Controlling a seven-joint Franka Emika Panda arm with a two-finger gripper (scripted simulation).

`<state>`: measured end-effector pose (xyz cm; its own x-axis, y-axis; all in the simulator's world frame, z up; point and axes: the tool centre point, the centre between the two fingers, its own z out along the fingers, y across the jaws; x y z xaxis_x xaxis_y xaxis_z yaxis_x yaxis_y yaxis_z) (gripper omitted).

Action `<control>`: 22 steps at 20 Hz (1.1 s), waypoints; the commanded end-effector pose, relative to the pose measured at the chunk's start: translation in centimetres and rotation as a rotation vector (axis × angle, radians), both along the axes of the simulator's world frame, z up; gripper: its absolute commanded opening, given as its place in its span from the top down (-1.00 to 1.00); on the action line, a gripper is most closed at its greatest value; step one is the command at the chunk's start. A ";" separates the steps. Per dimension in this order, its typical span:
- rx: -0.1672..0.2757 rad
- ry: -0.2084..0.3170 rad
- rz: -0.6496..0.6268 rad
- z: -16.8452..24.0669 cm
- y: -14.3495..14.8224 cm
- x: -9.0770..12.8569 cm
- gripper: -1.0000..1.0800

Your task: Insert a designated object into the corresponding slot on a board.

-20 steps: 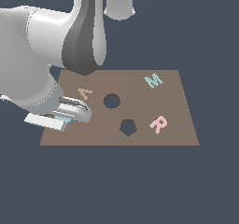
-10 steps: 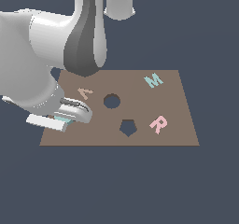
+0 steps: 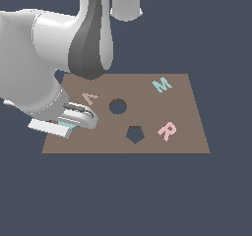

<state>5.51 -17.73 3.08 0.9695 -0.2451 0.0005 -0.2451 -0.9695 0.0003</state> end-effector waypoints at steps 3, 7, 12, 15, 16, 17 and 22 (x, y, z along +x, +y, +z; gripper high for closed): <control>0.000 0.000 -0.038 0.1 0.6 -0.6 1.00; 0.000 0.000 -0.095 0.1 1.4 -1.4 1.00; 0.000 0.000 -0.193 0.3 3.0 -2.7 1.00; 0.000 0.000 -0.265 0.3 4.3 -3.5 1.00; 0.000 0.000 -0.291 0.4 4.8 -3.8 1.00; 0.000 0.000 -0.318 0.4 5.3 -4.1 1.00; 0.000 0.000 -0.461 0.6 8.0 -5.3 1.00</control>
<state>0.55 -10.59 3.58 0.7868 -0.6172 -0.0006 -0.6172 -0.7868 0.0007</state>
